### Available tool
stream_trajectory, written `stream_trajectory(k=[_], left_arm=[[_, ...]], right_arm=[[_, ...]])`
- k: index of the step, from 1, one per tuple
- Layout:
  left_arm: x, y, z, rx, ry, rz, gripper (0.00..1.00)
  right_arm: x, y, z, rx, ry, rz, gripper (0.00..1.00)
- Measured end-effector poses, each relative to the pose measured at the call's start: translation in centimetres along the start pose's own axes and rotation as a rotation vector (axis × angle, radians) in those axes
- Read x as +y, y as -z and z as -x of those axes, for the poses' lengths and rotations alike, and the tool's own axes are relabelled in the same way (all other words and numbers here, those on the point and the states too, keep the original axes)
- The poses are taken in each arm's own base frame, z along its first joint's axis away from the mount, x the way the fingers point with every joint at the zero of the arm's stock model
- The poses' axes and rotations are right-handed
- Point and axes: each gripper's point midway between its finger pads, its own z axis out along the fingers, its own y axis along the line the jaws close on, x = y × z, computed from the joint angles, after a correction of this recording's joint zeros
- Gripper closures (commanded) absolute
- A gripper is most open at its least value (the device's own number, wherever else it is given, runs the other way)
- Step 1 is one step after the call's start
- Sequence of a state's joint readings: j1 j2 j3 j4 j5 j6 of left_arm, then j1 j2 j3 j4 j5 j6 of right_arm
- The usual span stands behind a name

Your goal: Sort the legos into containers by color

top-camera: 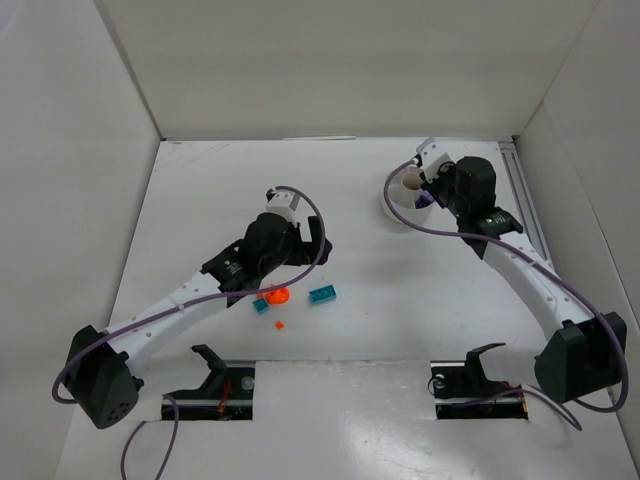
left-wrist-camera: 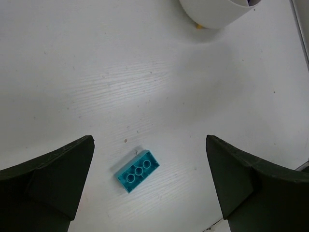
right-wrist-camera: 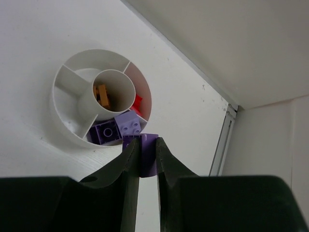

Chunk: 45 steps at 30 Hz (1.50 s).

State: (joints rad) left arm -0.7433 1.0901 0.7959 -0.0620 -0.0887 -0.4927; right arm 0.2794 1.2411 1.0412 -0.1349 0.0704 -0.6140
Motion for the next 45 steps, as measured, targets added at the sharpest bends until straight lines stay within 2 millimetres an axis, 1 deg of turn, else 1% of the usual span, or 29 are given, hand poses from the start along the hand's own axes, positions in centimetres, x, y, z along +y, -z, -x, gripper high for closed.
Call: stream_trajectory(k=[3, 7, 10, 13, 18, 24, 30, 40, 45], left_arm=[[0.9, -0.4, -0.5, 0.028, 0.021, 0.031, 0.0], [2.3, -1.1, -1.0, 0.059, 0.053, 0.067, 0.0], [3.3, -1.6, -1.3, 0.081, 0.077, 0.092, 0.0], [3.9, -1.8, -1.6, 0.097, 0.091, 0.106, 0.0], [3.9, -1.9, -1.9, 0.11, 0.094, 0.106, 0.0], [4.1, -2.0, -2.1, 0.121, 0.097, 0.11, 0.0], [4.4, -1.9, -2.2, 0.128, 0.099, 0.119, 0.0], [4.5, -1.9, -2.3, 0.132, 0.099, 0.122, 0.0], [4.6, -1.9, -2.5, 0.137, 0.099, 0.126, 0.0]], right_arm=[[0.2, -1.4, -1.2, 0.035, 0.0, -0.017, 1.0], [0.6, -2.9, -2.2, 0.06, -0.004, -0.016, 1.0], [0.9, -3.6, -2.4, 0.06, -0.011, -0.015, 1.0], [1.0, -3.8, -2.5, 0.053, -0.019, -0.02, 1.0], [1.5, -4.1, -3.2, 0.052, -0.03, -0.019, 1.0], [2.7, -5.3, -4.3, 0.072, -0.039, 0.01, 1.0], [2.7, -5.7, -4.0, 0.05, -0.057, -0.004, 1.0], [3.7, -6.4, -5.2, 0.066, -0.089, 0.004, 1.0], [3.6, -6.5, -5.1, 0.059, -0.101, -0.007, 1.0]])
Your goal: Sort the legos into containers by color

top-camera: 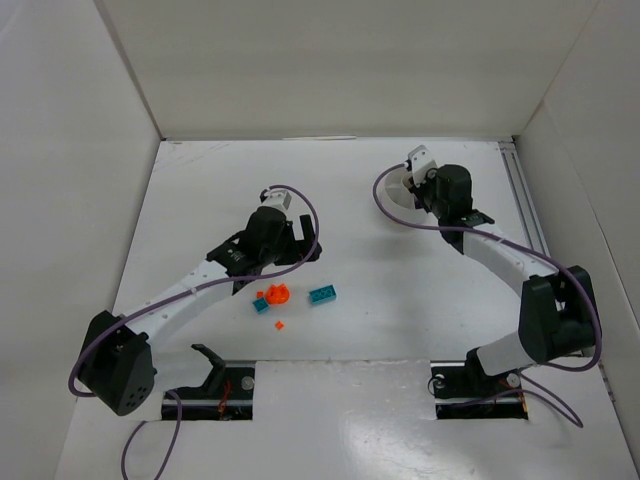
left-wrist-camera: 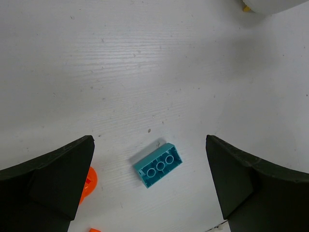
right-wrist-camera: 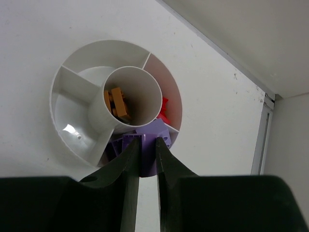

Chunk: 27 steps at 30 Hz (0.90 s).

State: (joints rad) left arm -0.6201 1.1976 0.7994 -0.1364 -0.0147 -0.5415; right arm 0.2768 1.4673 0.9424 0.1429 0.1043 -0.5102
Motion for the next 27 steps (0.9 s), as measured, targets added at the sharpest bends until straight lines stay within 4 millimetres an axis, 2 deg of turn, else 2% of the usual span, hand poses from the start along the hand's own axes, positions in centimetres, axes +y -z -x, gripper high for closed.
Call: stream_trajectory(k=[13, 16, 17, 20, 27], left_arm=[[0.1, 0.0, -0.1, 0.003, 0.0, 0.002, 0.0], [0.1, 0.0, -0.1, 0.003, 0.0, 0.002, 0.0], [0.1, 0.0, -0.1, 0.003, 0.0, 0.002, 0.0], [0.1, 0.0, -0.1, 0.004, 0.0, 0.003, 0.0], [0.2, 0.0, -0.3, 0.011, 0.001, 0.008, 0.0]], right_arm=[[1.2, -0.7, -1.3, 0.037, -0.033, 0.016, 1.0], [1.3, -0.7, -1.2, 0.035, -0.039, 0.017, 0.91], [1.4, -0.7, -1.2, 0.035, -0.044, 0.017, 0.83], [1.4, -0.7, -1.2, 0.035, -0.053, 0.017, 0.7], [1.5, -0.6, -1.3, 0.034, -0.061, 0.016, 0.56]])
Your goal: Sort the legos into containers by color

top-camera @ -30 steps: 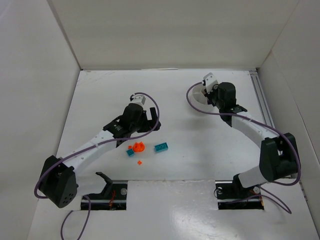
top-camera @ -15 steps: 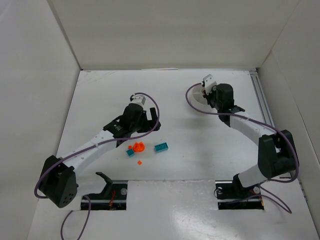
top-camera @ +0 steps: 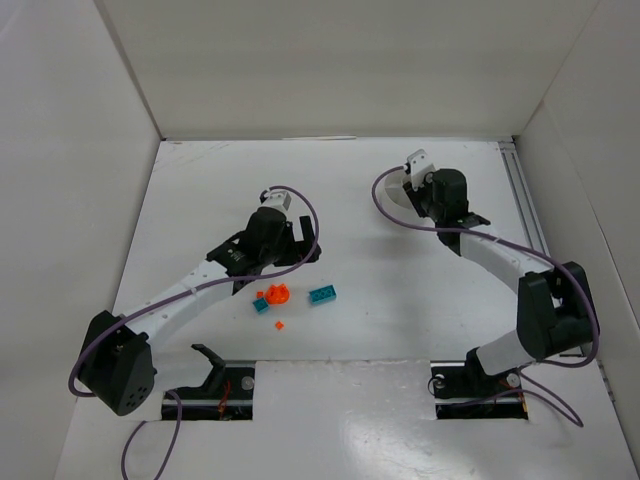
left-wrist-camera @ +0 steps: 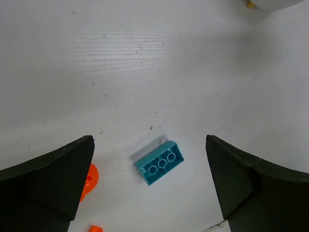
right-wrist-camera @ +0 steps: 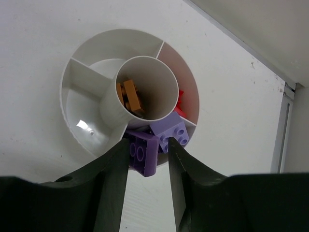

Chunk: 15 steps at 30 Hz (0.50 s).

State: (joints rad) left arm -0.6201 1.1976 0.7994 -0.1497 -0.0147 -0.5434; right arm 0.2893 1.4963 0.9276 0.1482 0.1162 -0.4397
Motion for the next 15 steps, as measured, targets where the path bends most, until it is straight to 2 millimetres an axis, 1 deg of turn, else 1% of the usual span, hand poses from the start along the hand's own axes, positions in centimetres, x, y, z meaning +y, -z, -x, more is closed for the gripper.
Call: stream_trajectory(k=[4, 7, 9, 10, 11, 13, 15], left_arm=[[0.0, 0.1, -0.1, 0.003, 0.005, 0.002, 0.0], [0.0, 0.2, -0.1, 0.004, 0.014, 0.003, 0.0], [0.0, 0.5, 0.0, 0.001, 0.023, 0.002, 0.0], [0.0, 0.7, 0.0, 0.0, 0.029, 0.001, 0.0], [0.0, 0.8, 0.0, 0.0, 0.037, 0.002, 0.0], [0.0, 1.1, 0.0, -0.001, 0.054, 0.004, 0.0], [0.1, 1.5, -0.1, 0.0, 0.077, 0.013, 0.0]], right_arm=[[-0.1, 0.7, 0.1, -0.01, -0.001, 0.0, 0.53], [-0.4, 1.7, 1.3, -0.049, -0.002, 0.002, 0.49], [-0.6, 2.6, 2.6, -0.091, 0.009, 0.009, 0.41], [-0.7, 3.1, 3.4, -0.116, 0.022, 0.017, 0.27], [-0.6, 3.7, 4.2, -0.146, 0.038, 0.033, 0.0], [0.1, 4.8, 5.9, -0.207, 0.091, 0.08, 0.0], [1.9, 6.1, 7.5, -0.274, 0.151, 0.155, 0.0]])
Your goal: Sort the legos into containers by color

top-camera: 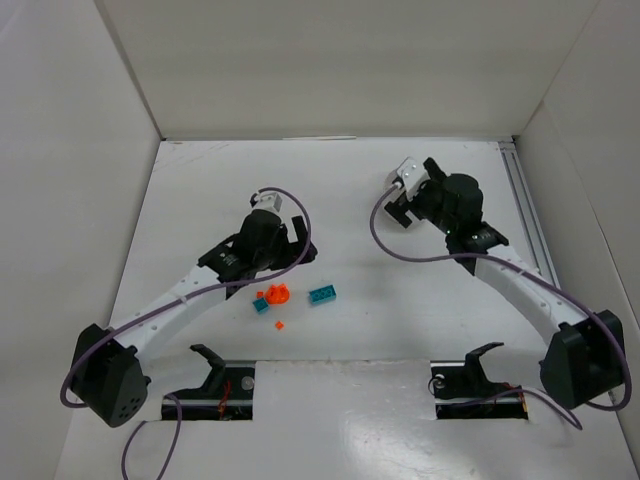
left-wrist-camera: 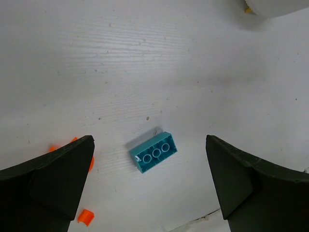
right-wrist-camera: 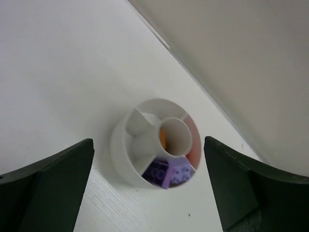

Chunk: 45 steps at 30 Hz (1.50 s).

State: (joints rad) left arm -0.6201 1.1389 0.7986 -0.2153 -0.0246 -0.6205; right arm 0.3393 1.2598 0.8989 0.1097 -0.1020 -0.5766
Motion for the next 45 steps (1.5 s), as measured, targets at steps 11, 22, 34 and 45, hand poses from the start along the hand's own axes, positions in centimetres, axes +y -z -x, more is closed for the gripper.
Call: stream_trajectory(k=[11, 22, 34, 45], left_arm=[[3.5, 1.3, -2.1, 0.021, 0.163, 0.102, 0.0], [7.3, 2.2, -3.9, 0.05, 0.275, 0.213, 0.0], [7.7, 3.4, -3.5, 0.013, 0.299, 0.222, 0.0], [8.1, 3.3, -4.0, 0.021, 0.305, 0.234, 0.0]], right_arm=[[15.1, 4.2, 5.2, -0.239, 0.304, 0.513, 0.01], [30.2, 3.9, 0.6, -0.17, 0.513, 1.021, 0.09], [34.5, 1.8, -2.8, -0.059, 0.564, 1.16, 0.18], [35.9, 1.9, -4.5, 0.005, 0.506, 1.215, 0.51]])
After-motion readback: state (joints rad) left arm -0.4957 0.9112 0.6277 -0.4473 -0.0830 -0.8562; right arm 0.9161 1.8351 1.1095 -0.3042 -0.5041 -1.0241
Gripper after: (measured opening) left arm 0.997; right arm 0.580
